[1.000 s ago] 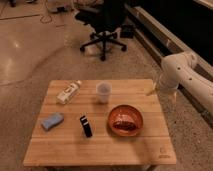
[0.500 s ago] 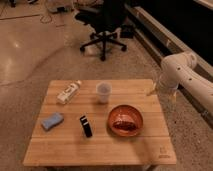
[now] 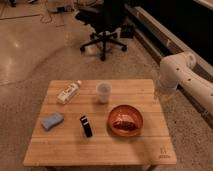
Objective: Knock the eraser over
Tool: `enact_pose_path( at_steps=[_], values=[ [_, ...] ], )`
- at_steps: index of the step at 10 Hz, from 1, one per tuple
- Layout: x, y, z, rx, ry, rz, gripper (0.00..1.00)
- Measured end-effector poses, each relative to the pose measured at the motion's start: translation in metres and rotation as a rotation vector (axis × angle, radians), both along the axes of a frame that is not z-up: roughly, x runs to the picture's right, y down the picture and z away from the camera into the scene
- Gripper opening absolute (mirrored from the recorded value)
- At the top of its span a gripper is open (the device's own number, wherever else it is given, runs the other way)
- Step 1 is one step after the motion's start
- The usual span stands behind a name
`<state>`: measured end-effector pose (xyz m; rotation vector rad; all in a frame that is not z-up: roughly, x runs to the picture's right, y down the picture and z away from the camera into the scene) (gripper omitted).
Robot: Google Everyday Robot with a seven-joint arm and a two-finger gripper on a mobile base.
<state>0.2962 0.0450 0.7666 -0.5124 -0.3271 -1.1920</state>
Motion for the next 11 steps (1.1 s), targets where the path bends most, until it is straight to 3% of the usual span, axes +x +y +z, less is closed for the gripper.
enact_pose_path(
  at_steps=[6,8,11],
  values=[
    [0.0,0.005,-0.005,0.005,0.001,-0.005,0.41],
    [-0.004,0.001,-0.003,-0.003,-0.013,-0.036,0.41],
    [-0.004,0.003,-0.007,-0.003,-0.005,-0.022,0.41]
  ],
)
